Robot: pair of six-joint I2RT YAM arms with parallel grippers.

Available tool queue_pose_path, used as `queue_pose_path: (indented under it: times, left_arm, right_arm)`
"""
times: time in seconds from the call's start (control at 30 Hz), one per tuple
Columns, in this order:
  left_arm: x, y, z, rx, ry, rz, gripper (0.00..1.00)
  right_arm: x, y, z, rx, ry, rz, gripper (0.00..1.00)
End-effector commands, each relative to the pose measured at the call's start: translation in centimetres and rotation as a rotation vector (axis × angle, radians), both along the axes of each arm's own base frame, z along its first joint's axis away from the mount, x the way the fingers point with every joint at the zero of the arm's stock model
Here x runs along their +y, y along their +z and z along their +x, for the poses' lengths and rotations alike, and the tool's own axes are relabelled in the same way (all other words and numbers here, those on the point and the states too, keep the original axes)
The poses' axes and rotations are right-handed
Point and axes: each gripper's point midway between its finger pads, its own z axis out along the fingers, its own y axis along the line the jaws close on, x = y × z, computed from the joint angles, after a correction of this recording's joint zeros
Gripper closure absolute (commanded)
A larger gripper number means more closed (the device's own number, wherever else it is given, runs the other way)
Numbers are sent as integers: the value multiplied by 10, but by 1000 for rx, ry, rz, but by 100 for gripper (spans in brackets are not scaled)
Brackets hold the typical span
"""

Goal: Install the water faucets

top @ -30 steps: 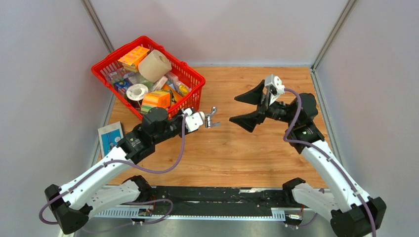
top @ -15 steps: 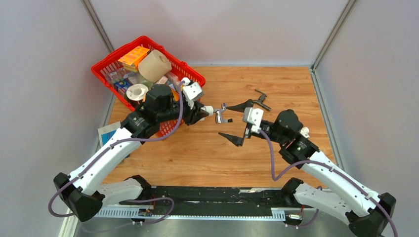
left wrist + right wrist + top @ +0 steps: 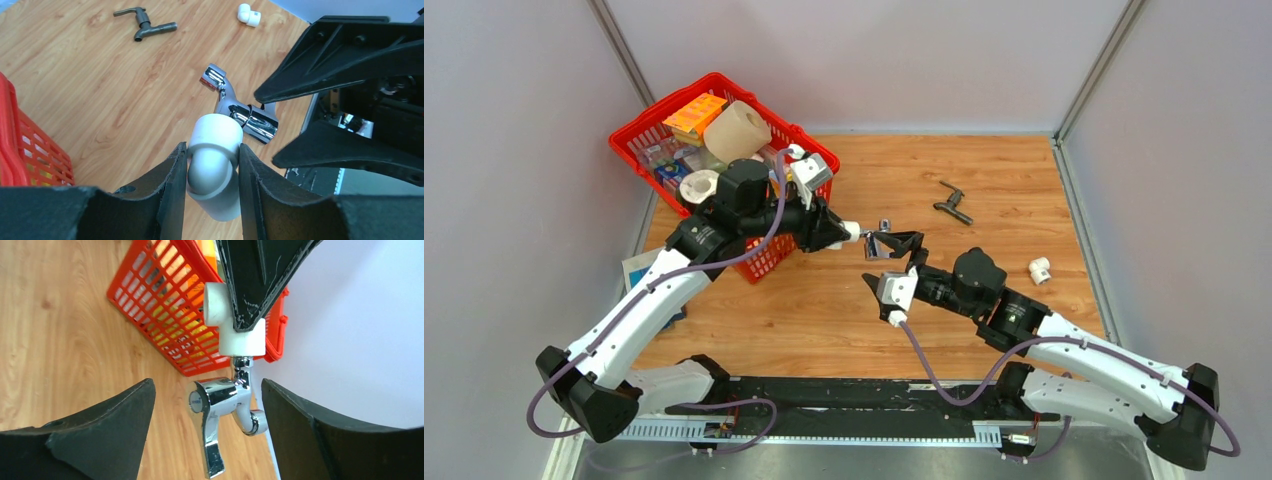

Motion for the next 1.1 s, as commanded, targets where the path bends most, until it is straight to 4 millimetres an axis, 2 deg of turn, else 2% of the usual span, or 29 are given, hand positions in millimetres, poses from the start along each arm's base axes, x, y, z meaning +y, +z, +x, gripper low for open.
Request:
queue_pose_path:
  times: [0.0, 0.17, 0.3, 0.37, 0.5, 0.53, 0.67, 0.73, 0.77, 0.8, 0.9, 1.0, 1.07]
  left_arm:
    - [-6, 39, -9, -21, -50, -99, 100]
    - [-9, 45, -17, -7, -87, -120, 100]
    - [-8, 45, -21, -31, -115, -114, 100]
    - [-6, 38, -21, -52, -120, -94, 100]
    - [0, 31, -25, -135, -160, -51, 100]
    - [1, 27, -24, -169, -168, -32, 100]
    - [11, 22, -22, -288, -176, 34, 100]
    - [15, 19, -25, -353, -213, 66, 100]
    - [16, 20, -28, -375, -228, 70, 100]
    - [16, 18, -32, -421, -265, 76, 100]
    - [18, 19, -44, -532, -345, 85, 100]
    - [20, 12, -57, -528, -420, 124, 100]
    - [19, 15, -65, -544, -454, 108, 100]
  right_arm:
    - [-8, 14, 21, -151, -115, -10, 18]
    - [-5, 7, 29, -174, -145, -28, 24]
    - [-1, 13, 31, -154, -146, 10, 30]
    - [1, 20, 30, -136, -141, 36, 34]
    - [7, 24, 22, -79, -93, 58, 46]
    - [10, 25, 18, -61, -71, 59, 51]
    - [17, 21, 7, 34, 3, 35, 74]
    - [20, 26, 2, 73, 39, 49, 85]
    - [19, 18, 0, 120, 51, 26, 90]
    - [20, 17, -3, 152, 77, 28, 94]
    - [18, 13, -1, 284, 133, 23, 96]
    - [15, 13, -3, 460, 225, 28, 97]
    - [14, 15, -1, 551, 269, 43, 100]
